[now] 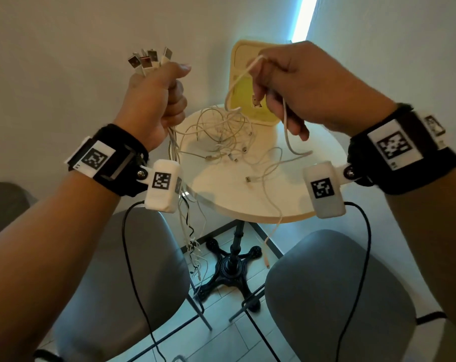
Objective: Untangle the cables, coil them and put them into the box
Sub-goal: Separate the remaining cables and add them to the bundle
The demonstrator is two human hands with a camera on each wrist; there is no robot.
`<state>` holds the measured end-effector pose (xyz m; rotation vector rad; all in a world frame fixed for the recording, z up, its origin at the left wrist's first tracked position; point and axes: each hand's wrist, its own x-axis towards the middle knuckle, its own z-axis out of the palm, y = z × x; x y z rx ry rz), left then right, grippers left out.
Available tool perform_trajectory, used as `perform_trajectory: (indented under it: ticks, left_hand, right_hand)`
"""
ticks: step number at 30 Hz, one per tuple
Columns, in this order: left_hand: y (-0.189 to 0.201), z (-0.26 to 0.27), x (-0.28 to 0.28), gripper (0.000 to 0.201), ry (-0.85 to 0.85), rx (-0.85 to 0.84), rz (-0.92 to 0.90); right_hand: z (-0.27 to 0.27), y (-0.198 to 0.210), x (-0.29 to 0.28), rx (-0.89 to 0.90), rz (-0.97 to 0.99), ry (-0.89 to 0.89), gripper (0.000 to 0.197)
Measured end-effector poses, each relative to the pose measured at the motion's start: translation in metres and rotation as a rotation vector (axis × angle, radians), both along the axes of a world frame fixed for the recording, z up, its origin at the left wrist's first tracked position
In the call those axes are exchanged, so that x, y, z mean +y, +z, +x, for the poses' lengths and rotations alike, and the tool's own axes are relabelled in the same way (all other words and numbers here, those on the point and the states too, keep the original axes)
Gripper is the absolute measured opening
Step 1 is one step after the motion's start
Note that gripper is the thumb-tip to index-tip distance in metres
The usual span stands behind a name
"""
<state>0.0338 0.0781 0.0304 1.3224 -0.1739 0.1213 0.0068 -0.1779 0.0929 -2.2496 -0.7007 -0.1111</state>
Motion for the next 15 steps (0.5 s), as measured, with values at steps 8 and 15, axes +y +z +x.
perform_trajectory:
  ticks: [8,15]
  left_hand:
    - [0.001,0.005,0.005,0.050,0.028,0.010,-0.019]
    - [0.019,0.005,0.006,0.051,0.006,-0.034,-0.029]
  right_hand:
    - [0.007,-0.031,0.009,0.007,0.044,-0.064,0.046]
    - [0.005,-0.102,0.030,0.373,-0.074,0.089,0.030]
